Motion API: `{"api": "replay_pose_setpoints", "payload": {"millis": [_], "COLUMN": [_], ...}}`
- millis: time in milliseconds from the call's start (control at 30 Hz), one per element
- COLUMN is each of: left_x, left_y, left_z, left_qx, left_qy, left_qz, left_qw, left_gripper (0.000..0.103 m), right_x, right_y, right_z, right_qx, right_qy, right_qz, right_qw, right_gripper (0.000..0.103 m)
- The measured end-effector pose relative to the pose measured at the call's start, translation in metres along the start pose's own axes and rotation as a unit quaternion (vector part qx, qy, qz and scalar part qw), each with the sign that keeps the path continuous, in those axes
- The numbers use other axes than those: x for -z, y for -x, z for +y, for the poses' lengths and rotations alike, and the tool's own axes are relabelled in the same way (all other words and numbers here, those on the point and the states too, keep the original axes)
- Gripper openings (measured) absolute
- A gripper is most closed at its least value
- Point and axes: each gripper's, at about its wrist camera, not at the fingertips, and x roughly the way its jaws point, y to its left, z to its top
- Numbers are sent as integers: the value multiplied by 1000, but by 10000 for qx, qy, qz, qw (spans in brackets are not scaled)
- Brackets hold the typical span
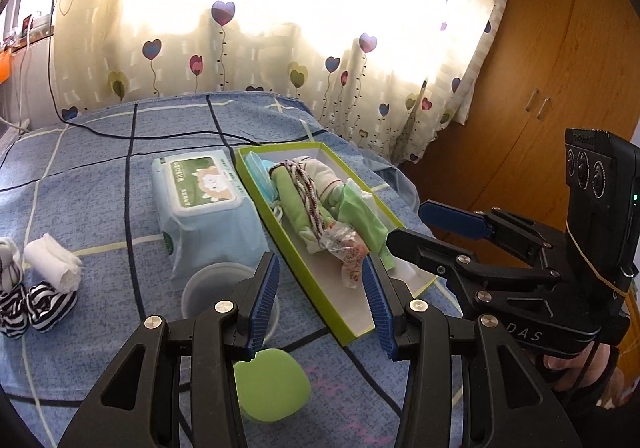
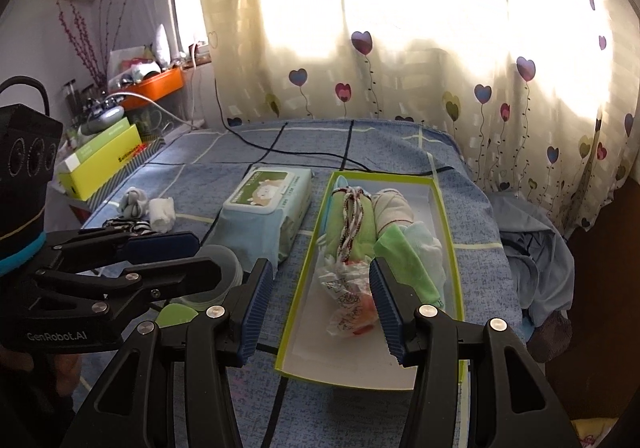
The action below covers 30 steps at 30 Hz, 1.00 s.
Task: Organize soft objects
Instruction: 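Move both tools back toward the striped socks and rolled white towel, then grasp a black-white striped sock with the left tool while the right tool grasps the rolled white towel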
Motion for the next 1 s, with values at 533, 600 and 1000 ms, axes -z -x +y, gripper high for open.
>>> {"api": "replay_pose_setpoints", "payload": {"millis": [533,600,1000], "left_x": [18,20,33], "left_y": [21,23,47], "left_z": [36,40,74], "left_qx": [-304,-363,-961], "left_qy": [335,367,695], "left_qz": [-119,-145,-297], "left_qw": [9989,9986,9925], "left_gripper": [45,45,45], "right_x": [-5,-6,-14], "right_y": [-15,-17,-31], "right_z": [40,46,82], "right_qx": [-379,-436,-694], "right_qy": [279,316,617], "right_qz": [99,111,219], "right_qw": [9988,9985,9954], "right_gripper": [50,50,50]}}
